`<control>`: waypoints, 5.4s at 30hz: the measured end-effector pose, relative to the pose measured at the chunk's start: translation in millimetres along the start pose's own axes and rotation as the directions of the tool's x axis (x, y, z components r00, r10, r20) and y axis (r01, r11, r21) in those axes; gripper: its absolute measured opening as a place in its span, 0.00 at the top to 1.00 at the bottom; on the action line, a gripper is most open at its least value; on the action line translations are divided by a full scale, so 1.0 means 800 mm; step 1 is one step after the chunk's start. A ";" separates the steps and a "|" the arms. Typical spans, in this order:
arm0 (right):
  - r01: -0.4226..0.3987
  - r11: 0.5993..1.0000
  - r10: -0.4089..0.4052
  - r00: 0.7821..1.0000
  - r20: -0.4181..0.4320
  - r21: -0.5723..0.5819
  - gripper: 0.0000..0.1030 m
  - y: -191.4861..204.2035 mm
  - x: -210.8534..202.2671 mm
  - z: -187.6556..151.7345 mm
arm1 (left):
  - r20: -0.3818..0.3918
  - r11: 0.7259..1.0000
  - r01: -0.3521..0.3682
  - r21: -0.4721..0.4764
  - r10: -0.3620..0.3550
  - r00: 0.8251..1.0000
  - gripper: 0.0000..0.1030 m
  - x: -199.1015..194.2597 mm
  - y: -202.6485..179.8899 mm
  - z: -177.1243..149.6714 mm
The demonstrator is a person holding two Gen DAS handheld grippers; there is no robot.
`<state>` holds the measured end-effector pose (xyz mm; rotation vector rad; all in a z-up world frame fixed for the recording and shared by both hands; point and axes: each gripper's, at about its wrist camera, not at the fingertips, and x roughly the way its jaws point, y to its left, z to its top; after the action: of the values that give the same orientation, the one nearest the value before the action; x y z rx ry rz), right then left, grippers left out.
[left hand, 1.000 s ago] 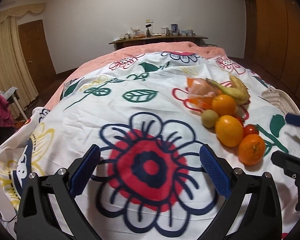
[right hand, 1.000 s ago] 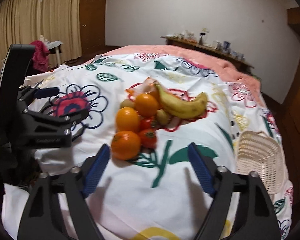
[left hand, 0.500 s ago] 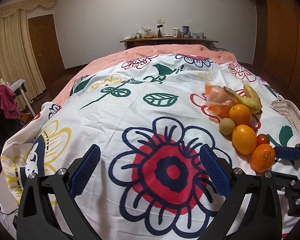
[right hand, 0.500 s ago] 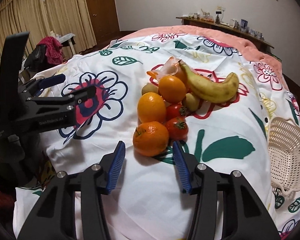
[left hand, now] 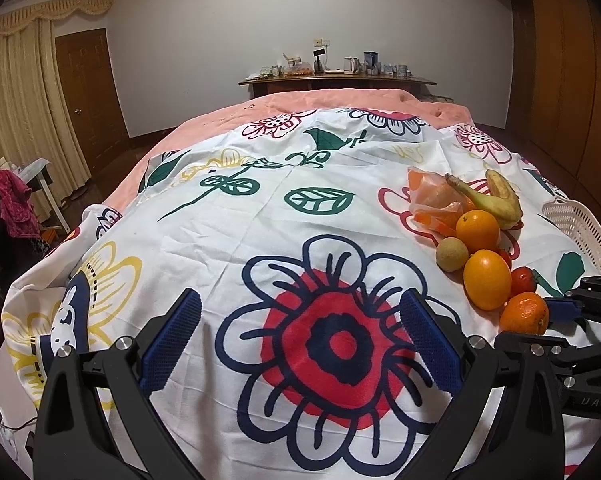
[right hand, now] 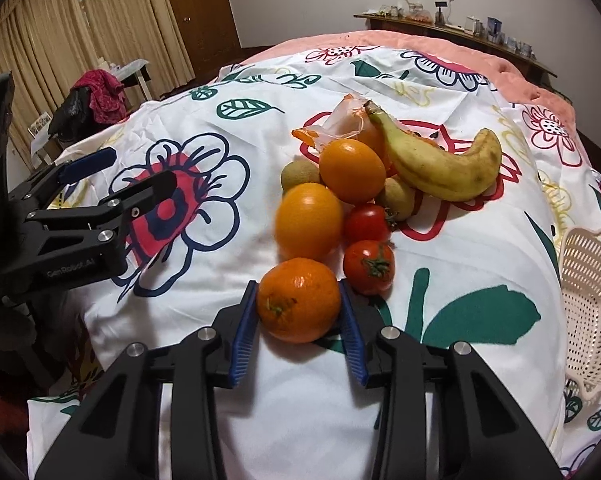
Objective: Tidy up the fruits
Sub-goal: 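Grasp the small orange mandarin at the pile edge with the right tool, then carry the mandarin into the white basket and open the right tool while the left tool grasps a large orange, then lower the large orange into the white basket and open the left tool, then move the open left tool back to the fruit pile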
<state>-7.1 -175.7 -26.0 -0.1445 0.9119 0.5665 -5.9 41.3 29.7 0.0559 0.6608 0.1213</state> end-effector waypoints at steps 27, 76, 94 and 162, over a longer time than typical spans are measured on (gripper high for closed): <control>0.018 0.982 -0.052 0.982 0.182 0.186 0.62 -0.077 -0.081 -0.029 | -0.136 0.942 0.290 0.168 -0.269 0.953 0.29 0.010 -0.111 0.026; 0.279 0.732 -0.438 0.892 0.116 0.621 0.61 -0.308 -0.128 -0.116 | -0.077 0.885 0.428 0.182 -0.421 0.904 0.59 -0.057 -0.160 0.063; 0.281 0.714 -0.472 0.870 0.144 0.641 0.61 -0.320 -0.142 -0.129 | -0.159 0.798 0.536 0.276 -0.512 0.844 0.59 -0.040 -0.289 0.096; 0.225 0.762 -0.410 0.893 0.184 0.608 0.49 -0.273 -0.135 -0.110 | -0.063 0.944 0.307 0.119 -0.302 0.951 0.28 0.010 -0.193 0.113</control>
<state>-6.8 -435.0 -20.8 0.3285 0.6932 -0.0346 71.0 -112.3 82.2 0.0737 0.7133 -0.2197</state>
